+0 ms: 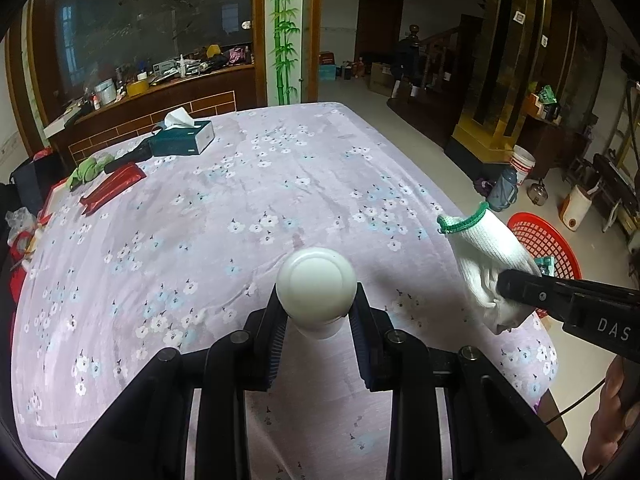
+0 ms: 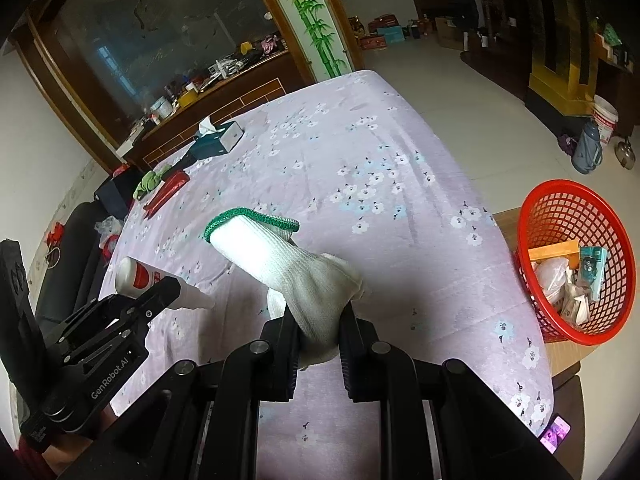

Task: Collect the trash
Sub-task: 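Carry the spray bottle and glove over the red basket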

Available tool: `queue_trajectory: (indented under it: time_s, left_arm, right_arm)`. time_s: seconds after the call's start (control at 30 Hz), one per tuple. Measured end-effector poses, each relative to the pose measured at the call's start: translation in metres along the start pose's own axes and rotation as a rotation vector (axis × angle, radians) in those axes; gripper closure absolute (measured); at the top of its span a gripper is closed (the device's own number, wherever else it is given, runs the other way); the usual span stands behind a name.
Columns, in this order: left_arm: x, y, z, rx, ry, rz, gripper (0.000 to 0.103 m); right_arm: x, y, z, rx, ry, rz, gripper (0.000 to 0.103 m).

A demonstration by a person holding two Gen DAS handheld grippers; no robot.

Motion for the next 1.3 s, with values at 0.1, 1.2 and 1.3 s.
queue_trajectory:
  time_s: [0.1, 1.2, 1.3]
  left_arm:
    - [0.0, 0.005, 0.0, 0.009, 0.0, 0.007, 0.074]
    - [0.015, 0.094, -0.004, 0.162, -0.017, 0.114, 0.074]
    - [0.017, 0.108, -0.006, 0.181, -0.017, 0.127, 0.074]
  right_arm:
    - [-0.003, 0.004, 0.001, 0.009, 0.007, 0.003, 0.085]
    - [-0.054, 0.09, 0.013, 0.173, 0.082, 0.088, 0.085]
    - [-0.061, 0.105, 0.014, 0.202, 0.095, 0.1, 0.085]
Point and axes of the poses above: each gripper's, at about its wrist camera, not at the fingertips, and x roughly the way its jaws point, y to its right, z to its underside, the point moved 5 cm from there along x, roughly the way its jaws point, and after that the axes turned 8 degrees about -x, right-handed, at the moved point
